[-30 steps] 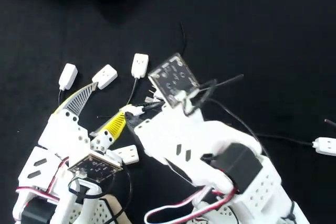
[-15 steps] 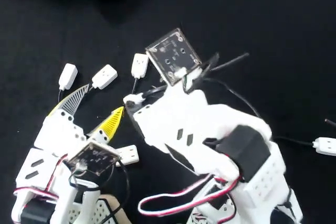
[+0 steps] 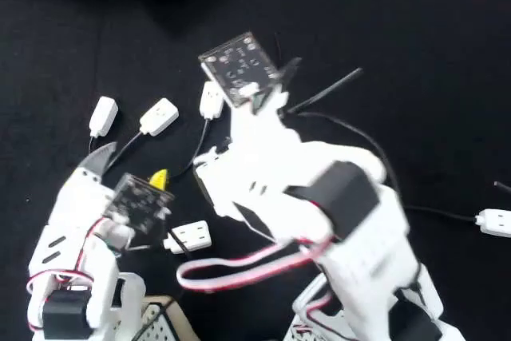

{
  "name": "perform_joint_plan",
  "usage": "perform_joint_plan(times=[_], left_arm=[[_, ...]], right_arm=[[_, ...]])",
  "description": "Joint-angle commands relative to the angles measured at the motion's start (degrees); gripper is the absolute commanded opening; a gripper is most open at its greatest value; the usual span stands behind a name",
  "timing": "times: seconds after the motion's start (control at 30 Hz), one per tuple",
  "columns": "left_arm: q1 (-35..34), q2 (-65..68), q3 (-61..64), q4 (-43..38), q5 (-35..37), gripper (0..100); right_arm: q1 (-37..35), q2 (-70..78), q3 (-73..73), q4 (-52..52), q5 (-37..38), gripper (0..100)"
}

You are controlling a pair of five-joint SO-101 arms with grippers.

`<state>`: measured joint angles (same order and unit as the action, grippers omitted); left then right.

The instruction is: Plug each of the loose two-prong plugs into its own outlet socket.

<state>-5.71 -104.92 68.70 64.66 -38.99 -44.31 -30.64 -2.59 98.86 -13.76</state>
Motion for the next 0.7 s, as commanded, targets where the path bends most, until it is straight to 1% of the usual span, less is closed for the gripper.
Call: perform_joint_plan(times=[0.0, 0.13, 0.23, 0.33, 0.4, 0.47, 0.53, 0.6, 0.63, 0.67], left_arm=[[-9.1, 0.18, 2.15, 0.35, 7.65, 32], [-15.52, 0.18, 6.29, 0.35, 15.38, 32], [-18.68, 0.26, 9.45, 0.7, 17.49, 32], [-19.21, 0.26, 12.0, 3.25, 17.58, 32], [-15.87, 0.26, 13.93, 5.19, 17.23, 32], [-11.12, 0.35, 15.08, 6.68, 15.03, 32], [-4.26, 0.53, 14.55, 9.93, 7.82, 32], [1.89, 1.14, 11.56, 17.41, -0.88, 32], [3.74, 2.11, 9.71, 19.25, -3.43, 32], [3.91, 3.6, 8.13, 19.34, -4.75, 32]], right_arm=[[1.05, -3.91, 11.74, -4.31, -1.05, 1.1], [0.97, -9.45, 29.85, -15.82, -5.27, 1.1], [0.97, -13.23, 40.48, -22.15, -5.45, 1.3], [1.14, -16.48, 47.6, -26.29, -5.63, 1.4], [1.93, -18.77, 49.8, -27.96, -5.45, 1.4], [5.89, -20.79, 49.71, -28.13, -5.36, 1.4], [11.78, -22.02, 47.96, -26.9, -3.52, 1.3], [17.14, -21.58, 44.88, -23.12, 0.88, 1.2], [19.87, -20.79, 43.3, -20.92, 2.46, 1.2], [22.15, -19.56, 41.71, -18.9, 3.16, 1.2]])
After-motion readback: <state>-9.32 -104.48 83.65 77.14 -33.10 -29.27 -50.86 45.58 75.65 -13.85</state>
